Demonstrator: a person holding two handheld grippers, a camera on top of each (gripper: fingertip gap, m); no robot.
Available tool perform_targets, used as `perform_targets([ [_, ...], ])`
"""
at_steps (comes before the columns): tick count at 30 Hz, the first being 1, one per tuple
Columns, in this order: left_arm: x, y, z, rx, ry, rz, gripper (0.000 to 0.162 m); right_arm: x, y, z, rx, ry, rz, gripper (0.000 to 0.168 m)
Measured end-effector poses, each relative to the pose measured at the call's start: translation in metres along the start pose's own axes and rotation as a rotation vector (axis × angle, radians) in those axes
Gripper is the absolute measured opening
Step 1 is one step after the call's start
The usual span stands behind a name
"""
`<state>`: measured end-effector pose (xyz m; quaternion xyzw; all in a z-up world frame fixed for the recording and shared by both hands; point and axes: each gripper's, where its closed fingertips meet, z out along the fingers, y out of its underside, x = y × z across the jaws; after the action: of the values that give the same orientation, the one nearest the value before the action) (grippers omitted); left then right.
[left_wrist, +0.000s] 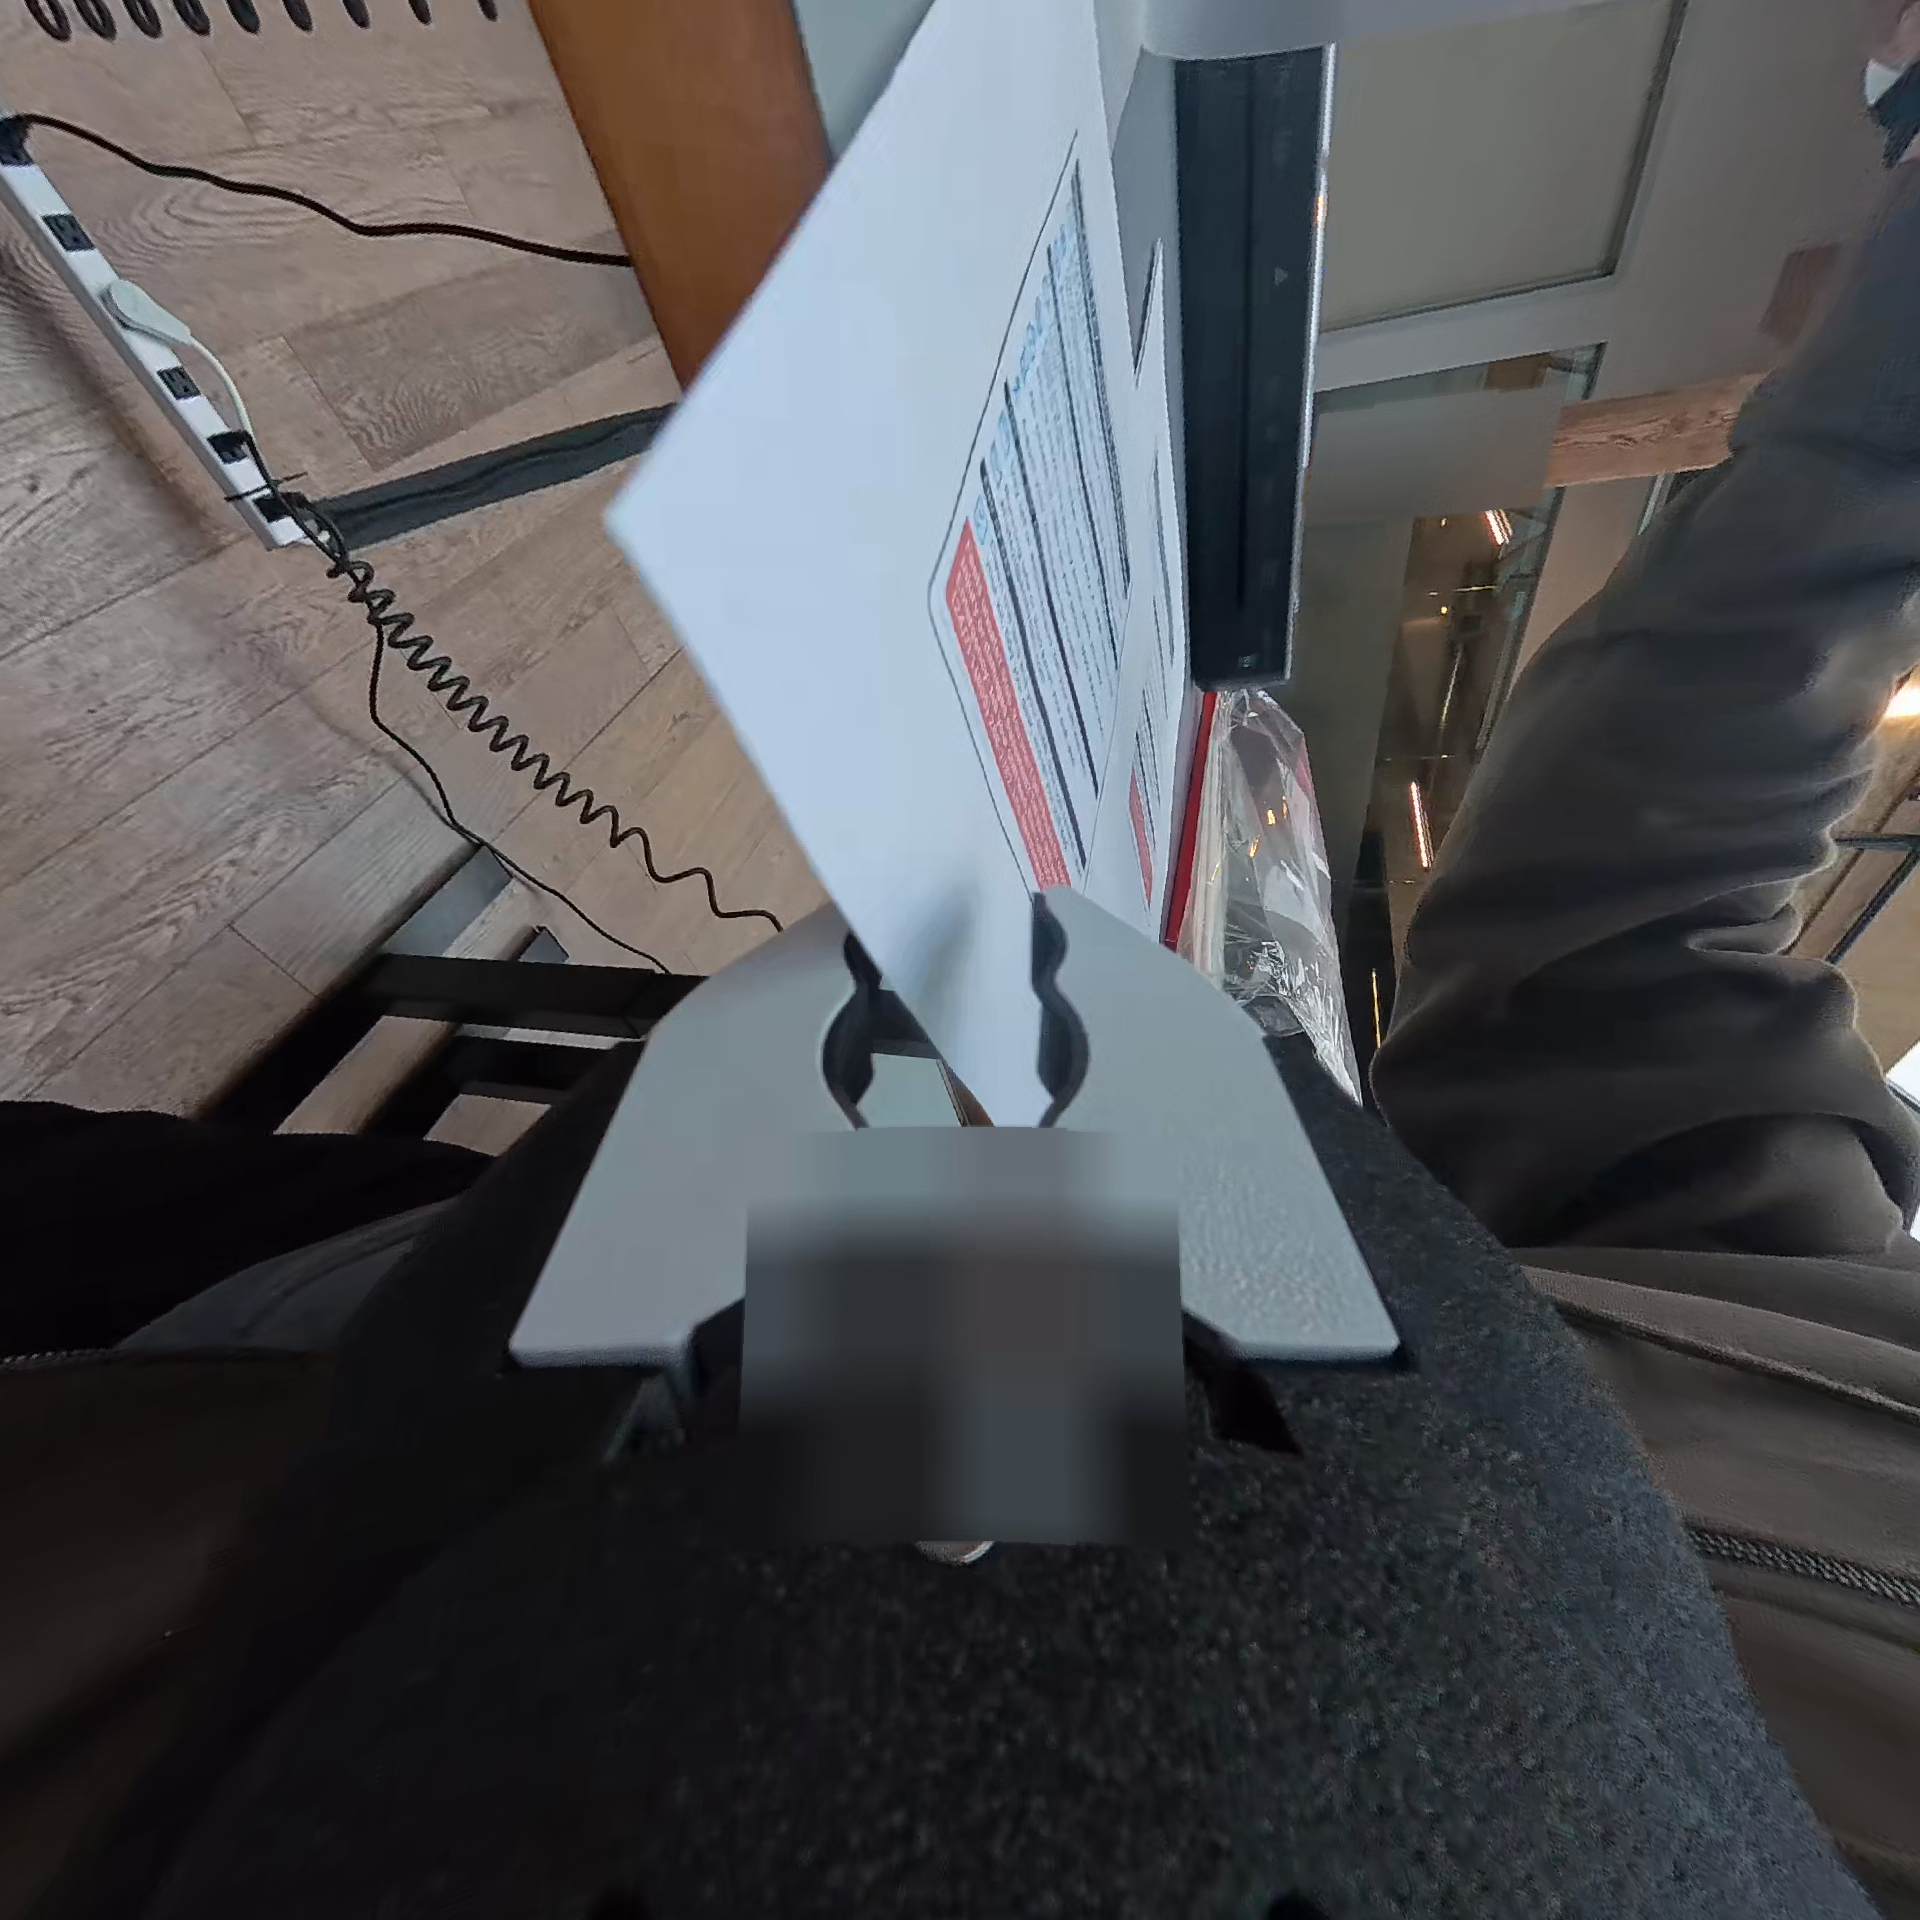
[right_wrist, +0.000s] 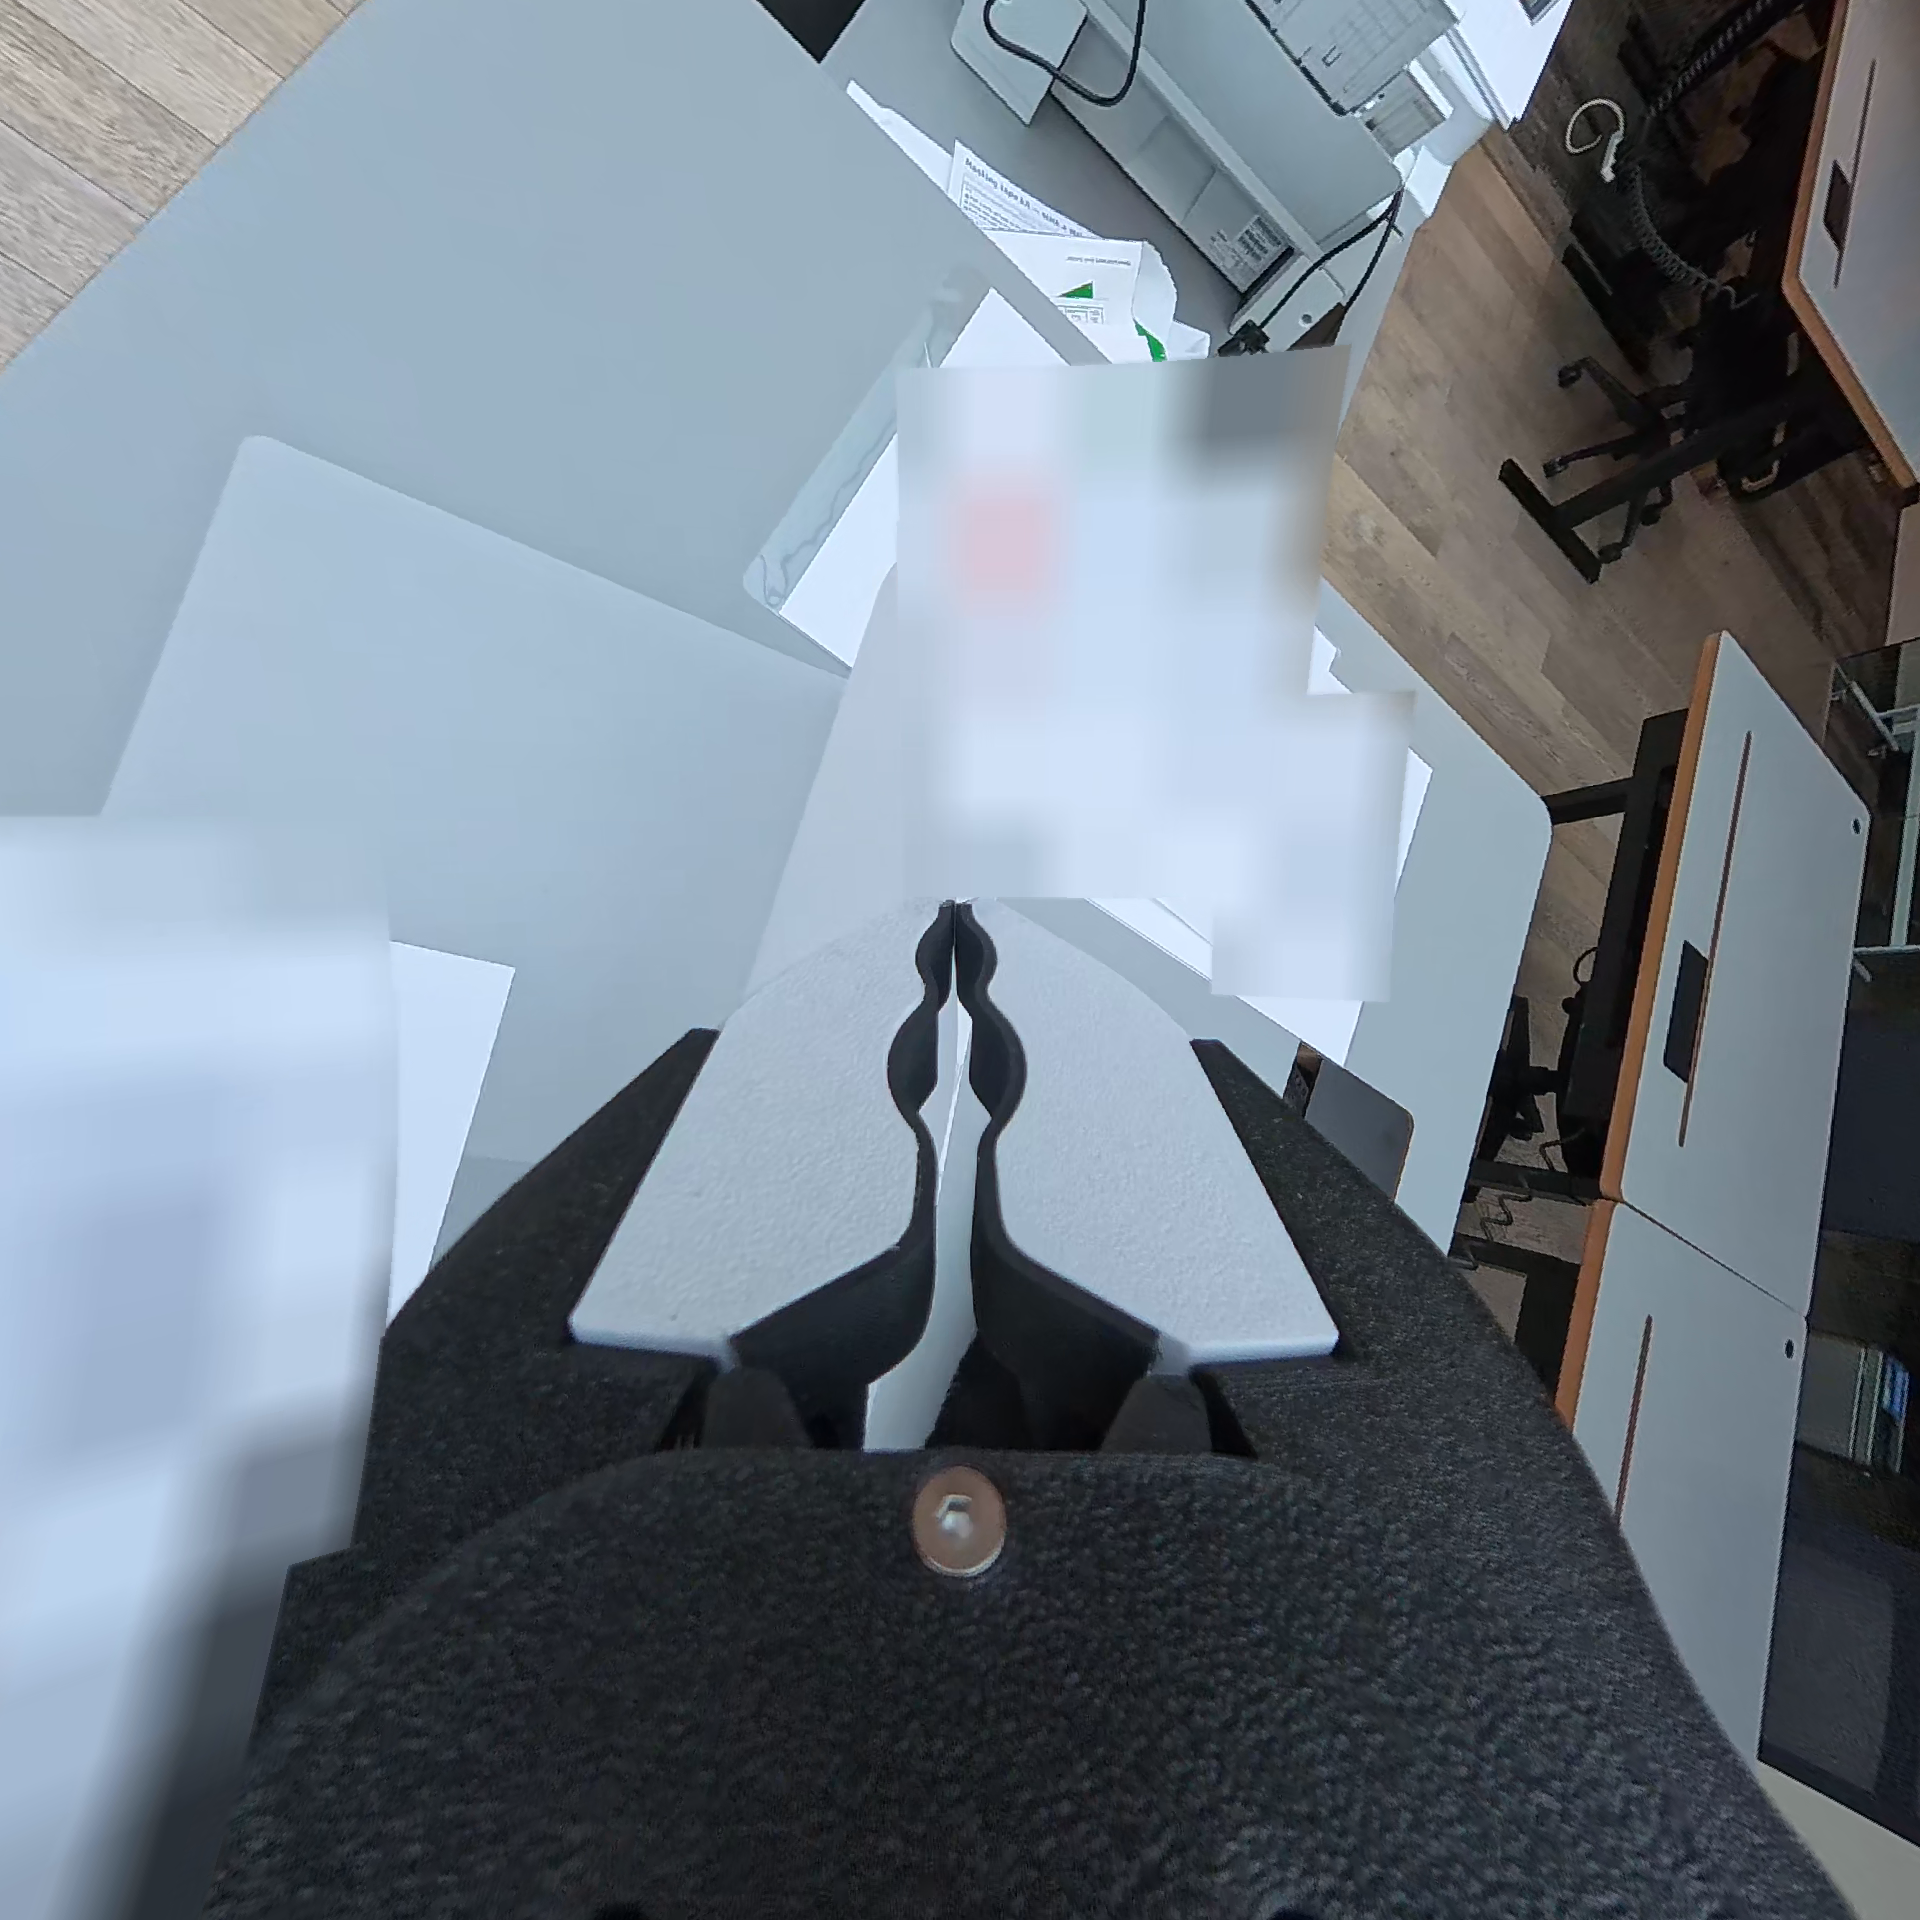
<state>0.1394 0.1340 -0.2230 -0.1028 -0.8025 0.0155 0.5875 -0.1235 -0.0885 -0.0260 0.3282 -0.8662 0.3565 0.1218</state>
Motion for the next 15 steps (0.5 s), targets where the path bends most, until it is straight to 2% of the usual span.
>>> perform_targets([
  [3, 0.005, 0.013, 0.014, -0.057, 0.052, -0.062, 0.052, 0.0, -0.001, 0.0, -0.001, 0.001, 0.001, 0.0],
  [4, 0.006, 0.017, 0.018, -0.063, 0.063, -0.073, 0.054, 0.0, -0.001, 0.0, -0.004, 0.0, -0.001, 0.0],
  [6, 0.007, 0.021, 0.024, -0.063, 0.09, -0.09, 0.042, -0.001, -0.001, 0.0, -0.012, -0.001, -0.007, 0.0],
  [9, 0.014, 0.021, 0.024, -0.058, 0.147, -0.089, 0.005, 0.0, 0.0, 0.0, -0.031, -0.006, -0.015, 0.0],
  [10, 0.014, 0.018, 0.021, -0.041, 0.152, -0.077, 0.0, 0.001, 0.001, 0.0, -0.036, -0.005, -0.016, 0.0],
  [13, 0.012, 0.009, 0.008, -0.013, 0.119, -0.006, 0.0, 0.007, 0.002, 0.0, -0.047, -0.002, -0.013, 0.0],
  [15, 0.009, 0.006, -0.003, -0.035, 0.057, 0.108, 0.0, 0.011, 0.002, 0.0, -0.051, 0.003, -0.01, 0.0],
])
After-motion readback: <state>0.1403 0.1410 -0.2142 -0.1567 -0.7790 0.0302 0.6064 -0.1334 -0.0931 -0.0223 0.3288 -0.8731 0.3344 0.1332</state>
